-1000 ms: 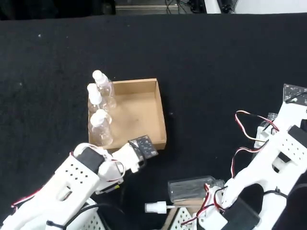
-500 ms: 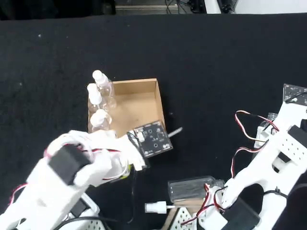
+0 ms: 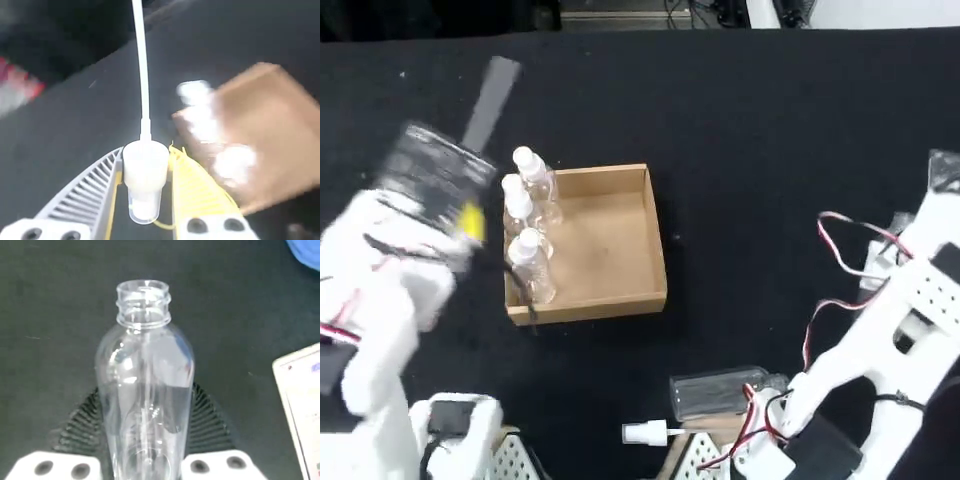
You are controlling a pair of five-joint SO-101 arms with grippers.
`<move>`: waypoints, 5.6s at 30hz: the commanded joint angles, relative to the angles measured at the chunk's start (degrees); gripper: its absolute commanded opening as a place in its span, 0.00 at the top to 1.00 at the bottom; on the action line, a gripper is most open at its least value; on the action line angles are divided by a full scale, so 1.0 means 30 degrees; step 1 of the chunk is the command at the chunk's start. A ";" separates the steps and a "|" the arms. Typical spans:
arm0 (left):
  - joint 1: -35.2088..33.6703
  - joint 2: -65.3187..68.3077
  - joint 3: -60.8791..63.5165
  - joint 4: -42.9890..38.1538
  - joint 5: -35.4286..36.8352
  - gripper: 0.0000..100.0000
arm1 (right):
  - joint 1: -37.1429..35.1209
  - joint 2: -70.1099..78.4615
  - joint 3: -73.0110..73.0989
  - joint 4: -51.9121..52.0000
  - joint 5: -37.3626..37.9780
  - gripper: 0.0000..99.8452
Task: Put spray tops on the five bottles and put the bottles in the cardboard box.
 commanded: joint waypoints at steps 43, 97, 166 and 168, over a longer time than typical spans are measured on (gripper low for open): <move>-1.2615 1.6029 0.7136 -0.4220 0.6330 0.71 | -1.3509 -0.7722 1.2381 -1.0667 -0.7385 0.99; -2.0821 2.9744 -0.9714 0.0586 -0.0967 0.76 | -1.3538 -0.7722 1.2440 -1.0696 -0.7355 0.99; -1.0359 1.3158 1.2147 -0.8498 -2.2799 0.75 | -1.3538 -0.7663 1.2498 -1.0725 -0.7355 0.99; -1.0359 1.3773 1.1766 -0.8498 -2.2799 0.75 | -1.3538 -0.7692 1.2498 -1.0696 -0.7355 0.99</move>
